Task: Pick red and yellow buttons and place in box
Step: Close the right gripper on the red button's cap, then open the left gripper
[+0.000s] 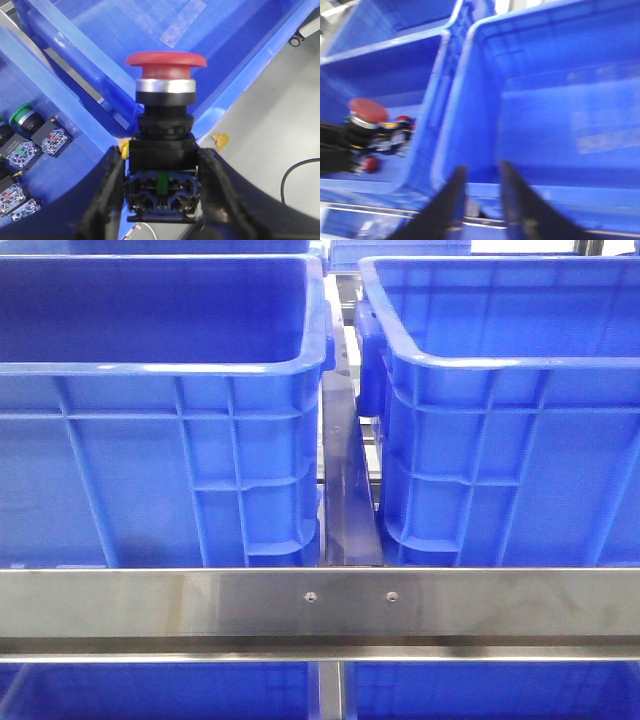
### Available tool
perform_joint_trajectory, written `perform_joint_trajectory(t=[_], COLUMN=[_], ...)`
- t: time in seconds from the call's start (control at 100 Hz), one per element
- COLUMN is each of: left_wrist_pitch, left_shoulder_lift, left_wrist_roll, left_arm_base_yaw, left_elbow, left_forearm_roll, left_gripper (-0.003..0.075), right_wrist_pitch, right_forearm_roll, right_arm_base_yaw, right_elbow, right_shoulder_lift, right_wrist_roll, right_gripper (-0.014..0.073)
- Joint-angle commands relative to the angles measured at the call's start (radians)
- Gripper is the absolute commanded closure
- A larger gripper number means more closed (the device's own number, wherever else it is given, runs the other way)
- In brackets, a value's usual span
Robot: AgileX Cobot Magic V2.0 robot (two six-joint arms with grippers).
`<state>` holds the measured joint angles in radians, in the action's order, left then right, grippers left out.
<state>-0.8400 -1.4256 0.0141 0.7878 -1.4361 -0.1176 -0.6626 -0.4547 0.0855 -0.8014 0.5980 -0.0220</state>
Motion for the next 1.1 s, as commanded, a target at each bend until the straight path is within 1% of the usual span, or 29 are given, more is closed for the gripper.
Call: perform_joint_trajectory(t=[0.0, 0.05, 0.09, 0.19, 0.28, 0.47, 0.57, 0.64, 0.71, 0.77, 1.09], left_wrist_pitch=[0.063, 0.063, 0.063, 0.063, 0.063, 0.063, 0.062, 0.061, 0.06, 0.06, 0.058], left_shoulder_lift=[0.039, 0.039, 0.039, 0.039, 0.039, 0.039, 0.039, 0.039, 0.039, 0.039, 0.039], left_wrist_roll=[0.001, 0.001, 0.001, 0.001, 0.001, 0.001, 0.001, 0.001, 0.001, 0.001, 0.001], left_arm_base_yaw=[0.009, 0.009, 0.009, 0.009, 0.009, 0.009, 0.009, 0.009, 0.009, 0.009, 0.009], left_elbow=[-0.028, -0.028, -0.028, -0.028, -0.028, -0.028, -0.028, -0.028, -0.028, -0.028, -0.028], left_forearm_roll=[-0.01, -0.01, -0.01, -0.01, -0.01, -0.01, -0.01, -0.01, -0.01, -0.01, -0.01], left_gripper=[0.0739, 0.0739, 0.0739, 0.0739, 0.0739, 0.0739, 0.0739, 0.0739, 0.0739, 0.0739, 0.0739], right_wrist_pitch=[0.063, 0.064, 0.065, 0.065, 0.054, -0.027, -0.083, -0.114, -0.143, -0.168, -0.186], right_forearm_roll=[-0.104, -0.146, -0.173, -0.29, -0.437, -0.852, -1.016, -1.099, -1.149, -1.166, -1.167], right_arm_base_yaw=[-0.001, -0.001, -0.001, -0.001, -0.001, -0.001, -0.001, 0.001, 0.01, 0.023, 0.15], right_elbow=[-0.036, -0.036, -0.036, -0.036, -0.036, -0.036, -0.036, -0.037, -0.044, -0.059, -0.197], right_shoulder_lift=[0.027, 0.038, 0.05, 0.09, 0.147, 0.301, 0.391, 0.445, 0.498, 0.539, 0.706], right_wrist_roll=[-0.002, -0.003, -0.004, -0.065, -0.185, -0.507, -0.65, -0.71, -0.746, -0.759, -0.774], right_gripper=[0.0148, 0.0077, 0.0044, 0.0044, 0.0044, 0.0044, 0.0044, 0.0044, 0.0044, 0.0044, 0.0044])
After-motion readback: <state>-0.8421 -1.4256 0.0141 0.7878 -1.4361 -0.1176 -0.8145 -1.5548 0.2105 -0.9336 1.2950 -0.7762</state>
